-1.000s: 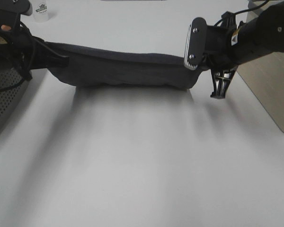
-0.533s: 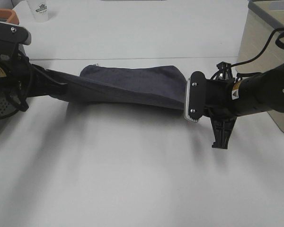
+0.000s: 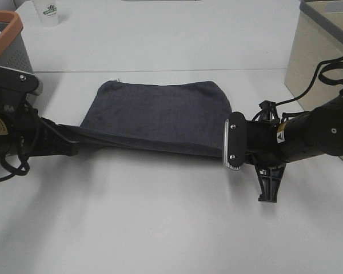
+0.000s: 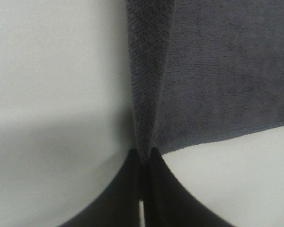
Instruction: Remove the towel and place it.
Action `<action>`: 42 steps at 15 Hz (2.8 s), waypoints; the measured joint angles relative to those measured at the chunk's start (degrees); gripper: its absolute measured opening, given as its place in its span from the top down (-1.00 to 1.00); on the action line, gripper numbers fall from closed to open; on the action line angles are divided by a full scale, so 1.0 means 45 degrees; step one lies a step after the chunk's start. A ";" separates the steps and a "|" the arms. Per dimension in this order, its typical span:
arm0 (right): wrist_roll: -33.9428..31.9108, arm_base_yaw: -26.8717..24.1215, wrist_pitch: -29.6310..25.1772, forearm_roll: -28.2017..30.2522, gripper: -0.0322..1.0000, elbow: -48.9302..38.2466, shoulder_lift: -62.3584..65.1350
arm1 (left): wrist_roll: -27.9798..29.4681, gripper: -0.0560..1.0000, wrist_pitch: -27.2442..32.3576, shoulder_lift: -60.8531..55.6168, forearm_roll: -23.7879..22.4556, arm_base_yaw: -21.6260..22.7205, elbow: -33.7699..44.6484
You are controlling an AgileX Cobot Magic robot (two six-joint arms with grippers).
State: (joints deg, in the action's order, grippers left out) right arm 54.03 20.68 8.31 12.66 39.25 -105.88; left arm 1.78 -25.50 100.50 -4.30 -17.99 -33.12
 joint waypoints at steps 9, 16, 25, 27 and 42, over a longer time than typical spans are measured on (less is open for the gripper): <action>-0.0051 -0.0025 -0.0407 -0.0331 0.29 -0.0064 -0.0038 | 0.0764 -0.04 -0.0535 0.0446 -0.0828 0.0064 0.0076; -0.0586 -0.0025 -0.0573 -0.0751 -0.42 -0.0115 0.0458 | 0.2763 -0.53 -0.0153 0.0153 -0.1783 0.0115 0.0076; -0.1324 -0.0025 0.0624 -0.2508 -0.44 -0.0140 0.2737 | 0.4367 -0.54 0.4444 -0.3069 -0.2470 0.0115 -0.1426; -0.1311 -0.0025 0.1592 -0.3820 -0.44 -0.0140 0.3183 | 0.4304 -0.54 0.5271 -0.3069 -0.2572 0.0115 -0.2712; -0.2546 -0.1999 -0.9180 -1.4515 -0.16 1.0110 0.2661 | 0.0280 -0.54 1.5890 -0.1719 0.1070 0.1935 -1.2147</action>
State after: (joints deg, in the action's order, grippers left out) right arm 42.57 11.69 -33.00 -52.65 84.74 -93.91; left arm 3.04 46.01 92.76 0.52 -9.28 -87.78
